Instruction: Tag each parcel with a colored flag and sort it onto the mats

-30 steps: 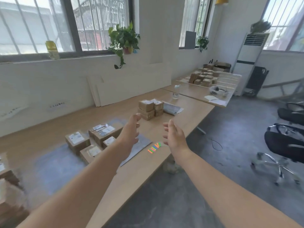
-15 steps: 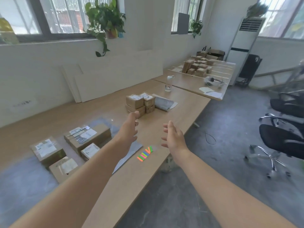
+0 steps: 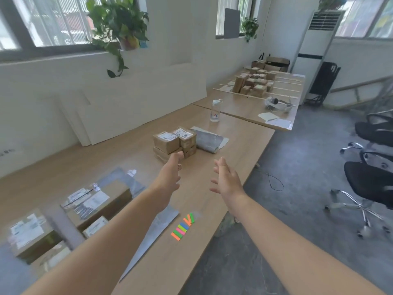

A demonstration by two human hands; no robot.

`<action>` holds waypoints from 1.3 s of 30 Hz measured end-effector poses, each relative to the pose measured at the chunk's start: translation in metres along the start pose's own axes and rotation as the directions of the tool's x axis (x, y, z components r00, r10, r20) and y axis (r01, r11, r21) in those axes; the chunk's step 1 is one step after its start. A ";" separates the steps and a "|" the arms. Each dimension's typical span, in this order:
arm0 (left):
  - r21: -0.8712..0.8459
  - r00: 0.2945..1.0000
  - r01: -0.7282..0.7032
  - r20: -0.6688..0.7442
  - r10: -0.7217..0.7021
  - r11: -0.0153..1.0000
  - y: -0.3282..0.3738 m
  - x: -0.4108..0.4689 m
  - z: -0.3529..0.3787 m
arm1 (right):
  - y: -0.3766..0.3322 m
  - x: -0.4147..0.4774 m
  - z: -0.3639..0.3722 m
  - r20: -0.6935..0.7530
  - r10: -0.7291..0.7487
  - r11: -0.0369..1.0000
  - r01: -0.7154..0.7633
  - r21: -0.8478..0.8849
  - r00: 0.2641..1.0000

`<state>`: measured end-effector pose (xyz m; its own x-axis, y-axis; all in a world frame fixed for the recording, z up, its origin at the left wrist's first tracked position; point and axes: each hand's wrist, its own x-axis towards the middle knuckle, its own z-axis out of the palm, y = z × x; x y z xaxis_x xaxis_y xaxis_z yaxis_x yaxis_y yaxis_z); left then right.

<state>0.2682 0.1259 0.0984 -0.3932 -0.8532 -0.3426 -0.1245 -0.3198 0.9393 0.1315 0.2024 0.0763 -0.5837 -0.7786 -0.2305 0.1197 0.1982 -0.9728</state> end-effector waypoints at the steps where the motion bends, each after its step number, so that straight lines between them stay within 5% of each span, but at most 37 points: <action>1: 0.003 1.000 0.005 -0.008 -0.005 1.000 0.001 0.012 0.007 | 0.000 0.014 -0.004 0.015 0.005 1.000 -0.005 0.005 1.000; 12: -0.003 0.976 0.069 -0.207 -0.068 0.998 0.007 0.120 0.089 | 0.001 0.175 -0.056 0.198 0.064 0.997 -0.056 -0.044 0.978; 22: -0.060 0.921 0.108 -0.370 -0.122 0.992 0.008 0.178 0.072 | -0.007 0.254 -0.016 0.400 0.105 0.992 -0.067 -0.106 0.910; 39: -0.228 0.896 0.144 -0.382 -0.224 0.963 0.005 0.318 0.014 | -0.011 0.376 0.076 0.376 0.171 0.963 -0.074 -0.261 0.911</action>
<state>0.1303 -0.1413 -0.0055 0.0238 -0.8507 -0.5251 0.0309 -0.5244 0.8509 -0.0286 -0.1378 -0.0017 -0.2093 -0.8988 -0.3852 -0.0512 0.4034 -0.9136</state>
